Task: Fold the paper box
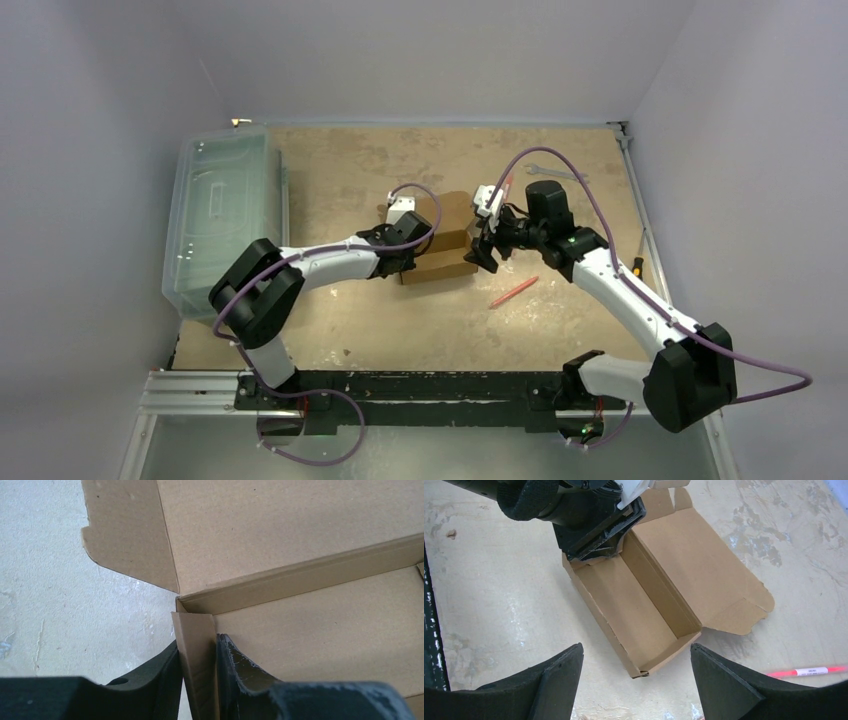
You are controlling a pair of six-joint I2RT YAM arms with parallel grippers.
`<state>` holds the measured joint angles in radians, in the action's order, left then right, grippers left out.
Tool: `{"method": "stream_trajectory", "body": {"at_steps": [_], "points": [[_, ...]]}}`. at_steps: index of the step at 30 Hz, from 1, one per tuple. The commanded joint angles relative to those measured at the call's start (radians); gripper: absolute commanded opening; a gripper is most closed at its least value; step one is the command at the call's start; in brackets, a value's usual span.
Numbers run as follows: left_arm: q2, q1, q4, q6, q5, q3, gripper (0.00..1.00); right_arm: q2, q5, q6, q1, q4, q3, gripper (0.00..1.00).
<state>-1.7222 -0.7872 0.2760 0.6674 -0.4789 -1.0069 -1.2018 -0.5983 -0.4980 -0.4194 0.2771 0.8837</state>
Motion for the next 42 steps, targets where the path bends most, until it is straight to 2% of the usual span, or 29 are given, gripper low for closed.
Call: {"method": "stream_trajectory", "body": {"at_steps": [1, 2, 4, 5, 10, 15, 17, 20, 22, 24, 31, 42], "points": [[0.016, 0.005, 0.089, -0.018, 0.014, -0.067, 0.26, 0.018, -0.033, -0.010, 0.004, -0.008, 0.030, 0.82], [0.009, 0.005, 0.107, -0.018, 0.015, -0.075, 0.22, 0.017, -0.034, -0.008, 0.003, -0.009, 0.030, 0.82], [-0.007, 0.005, 0.139, -0.020, 0.023, -0.093, 0.05, 0.014, -0.035, -0.008, 0.002, -0.008, 0.030, 0.82], [-0.016, 0.005, 0.154, -0.021, 0.029, -0.101, 0.00, 0.012, -0.035, -0.008, 0.003, -0.008, 0.031, 0.82], [-0.017, -0.008, 0.127, -0.039, 0.020, -0.074, 0.00, 0.006, -0.032, -0.006, 0.004, -0.012, 0.030, 0.82], [0.038, -0.105, -0.041, -0.097, -0.234, 0.017, 0.00, -0.005, -0.044, 0.003, 0.003, -0.014, 0.025, 0.82], [0.047, -0.111, -0.089, -0.101, -0.256, 0.041, 0.01, -0.007, -0.049, 0.006, 0.003, -0.013, 0.024, 0.82], [0.043, -0.110, -0.074, -0.076, -0.253, 0.025, 0.27, -0.005, -0.048, 0.007, 0.003, -0.015, 0.022, 0.82], [0.045, -0.110, -0.049, -0.063, -0.240, 0.008, 0.38, -0.004, -0.047, 0.006, 0.004, -0.015, 0.021, 0.82], [0.070, -0.110, -0.039, -0.051, -0.216, 0.006, 0.44, -0.005, -0.048, 0.006, 0.004, -0.016, 0.022, 0.82], [0.219, -0.101, -0.052, -0.001, -0.107, 0.059, 0.54, -0.010, -0.056, 0.006, 0.003, -0.016, 0.023, 0.82], [0.272, -0.071, -0.003, 0.028, -0.068, 0.093, 0.56, -0.030, -0.091, 0.009, 0.003, -0.014, 0.015, 0.82]]}}
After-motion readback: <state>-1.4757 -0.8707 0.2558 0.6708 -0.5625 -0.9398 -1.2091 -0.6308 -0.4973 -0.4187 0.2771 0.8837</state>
